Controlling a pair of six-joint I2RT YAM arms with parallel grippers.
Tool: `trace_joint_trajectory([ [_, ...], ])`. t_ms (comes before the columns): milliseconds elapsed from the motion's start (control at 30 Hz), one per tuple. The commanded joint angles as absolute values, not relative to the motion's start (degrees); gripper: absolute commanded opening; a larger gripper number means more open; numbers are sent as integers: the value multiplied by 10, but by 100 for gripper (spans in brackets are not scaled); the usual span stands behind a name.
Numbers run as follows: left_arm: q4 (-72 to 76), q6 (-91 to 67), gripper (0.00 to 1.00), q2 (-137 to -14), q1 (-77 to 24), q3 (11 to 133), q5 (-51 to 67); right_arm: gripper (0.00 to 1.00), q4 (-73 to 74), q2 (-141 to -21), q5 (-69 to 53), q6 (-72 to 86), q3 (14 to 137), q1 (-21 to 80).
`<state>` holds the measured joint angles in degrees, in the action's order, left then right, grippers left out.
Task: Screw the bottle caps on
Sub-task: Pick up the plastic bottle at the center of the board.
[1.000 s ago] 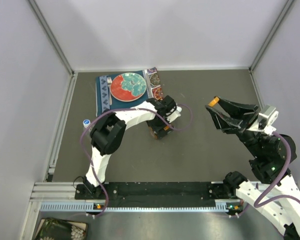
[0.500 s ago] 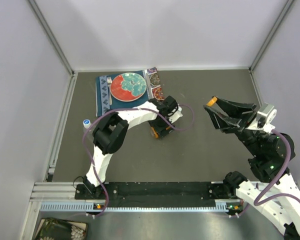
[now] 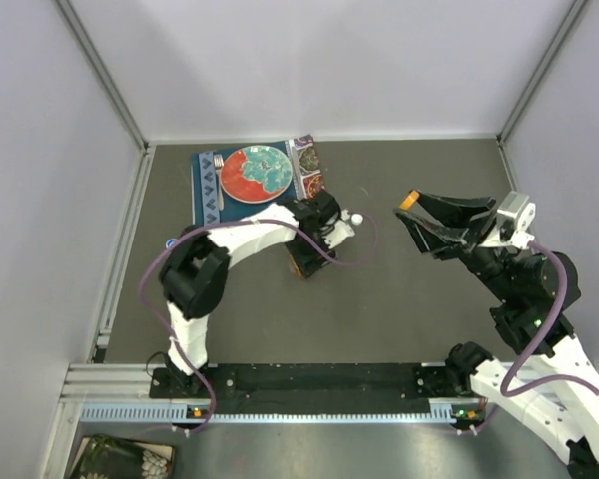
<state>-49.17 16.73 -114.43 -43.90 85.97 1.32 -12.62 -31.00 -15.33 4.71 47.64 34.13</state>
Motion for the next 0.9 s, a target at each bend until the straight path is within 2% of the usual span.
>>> trace_joint_trajectory([
  [0,-555,256,43,-977,-415,869,45,36,-105,-335,-198,51,534,347],
  [67,-588,292,40,-908,-408,873,52,36,-86,-342,-206,52,555,347],
  [133,-609,355,32,-862,-400,875,59,36,-68,-351,-219,60,568,347],
  [267,-670,412,28,-752,-398,888,49,36,-36,-357,-231,69,583,347],
  [467,-794,399,5,-698,-401,971,98,36,-2,-374,-283,82,607,348],
  [633,-862,382,4,-666,-414,1044,131,36,24,-405,-408,115,640,347],
  [767,-880,339,2,-667,-464,1063,118,36,12,-448,-524,155,665,347],
  [867,-881,308,1,-676,-507,1062,115,36,5,-473,-559,163,684,348],
])
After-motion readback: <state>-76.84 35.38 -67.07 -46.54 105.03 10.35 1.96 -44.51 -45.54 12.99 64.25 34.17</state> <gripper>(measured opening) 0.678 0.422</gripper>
